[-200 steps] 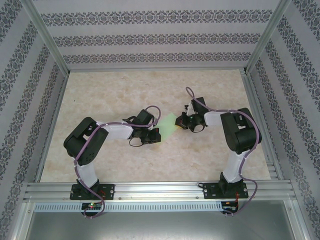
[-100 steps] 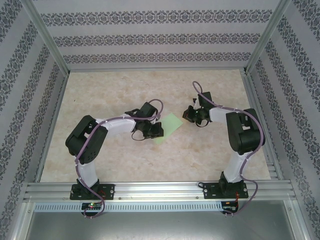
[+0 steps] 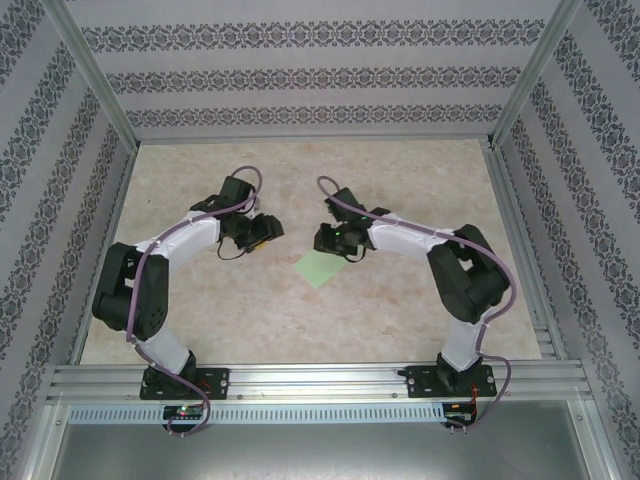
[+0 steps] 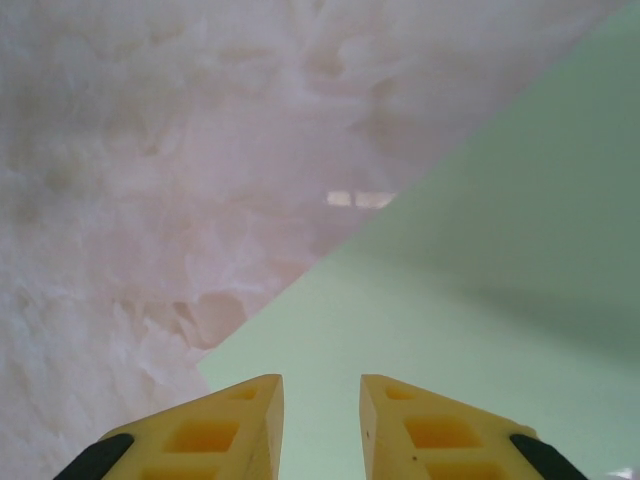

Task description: Fold a paper plane with a square sheet of paper (pick it up from the middle)

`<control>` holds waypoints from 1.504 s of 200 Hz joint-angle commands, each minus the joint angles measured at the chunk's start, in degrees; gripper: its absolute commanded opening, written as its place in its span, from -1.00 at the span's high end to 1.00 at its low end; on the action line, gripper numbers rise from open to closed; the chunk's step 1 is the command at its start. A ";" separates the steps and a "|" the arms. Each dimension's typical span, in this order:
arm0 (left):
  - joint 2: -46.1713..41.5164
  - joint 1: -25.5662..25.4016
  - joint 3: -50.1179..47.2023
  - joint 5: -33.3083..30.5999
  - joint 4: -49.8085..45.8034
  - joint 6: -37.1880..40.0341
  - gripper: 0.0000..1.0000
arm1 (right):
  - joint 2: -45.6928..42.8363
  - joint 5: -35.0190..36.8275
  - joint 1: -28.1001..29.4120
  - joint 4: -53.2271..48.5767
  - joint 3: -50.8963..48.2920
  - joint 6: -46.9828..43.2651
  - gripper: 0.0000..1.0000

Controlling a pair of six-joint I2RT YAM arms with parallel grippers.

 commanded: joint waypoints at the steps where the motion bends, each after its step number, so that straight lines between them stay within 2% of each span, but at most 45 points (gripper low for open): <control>1: -3.17 2.89 -3.16 -1.38 -3.72 2.17 -0.14 | 4.65 2.02 3.65 -3.18 5.75 2.00 0.48; 41: -5.18 6.02 -6.29 -1.52 -3.97 2.55 -0.22 | 10.72 1.81 7.41 -7.64 12.56 0.82 0.53; 92: -5.63 6.25 -6.72 -1.27 -3.87 2.95 -0.25 | 11.93 -0.29 9.01 -12.81 11.64 -3.33 0.56; 121: -5.41 6.25 -6.80 -0.61 -3.28 3.06 -0.26 | 10.34 -0.75 9.56 -18.61 8.68 -10.09 0.56; 162: -5.05 6.19 -7.15 0.87 -2.35 3.04 -0.25 | 3.00 0.77 7.55 -22.06 3.59 -18.62 0.55; 182: -4.74 6.16 -7.15 1.57 -2.22 3.02 -0.26 | -1.11 2.32 5.86 -19.71 3.67 -15.77 0.51; 201: -4.74 6.16 -7.16 2.25 -1.99 2.80 -0.25 | -3.79 7.08 4.50 -16.20 3.11 -8.83 0.36; 241: -4.24 5.58 -7.46 5.10 -0.91 2.76 -0.28 | -1.75 14.33 1.04 -14.94 3.51 4.53 0.19; 301: -3.39 3.02 -7.49 7.68 0.28 2.54 -0.38 | 6.07 13.46 -1.74 -16.41 8.89 6.02 0.14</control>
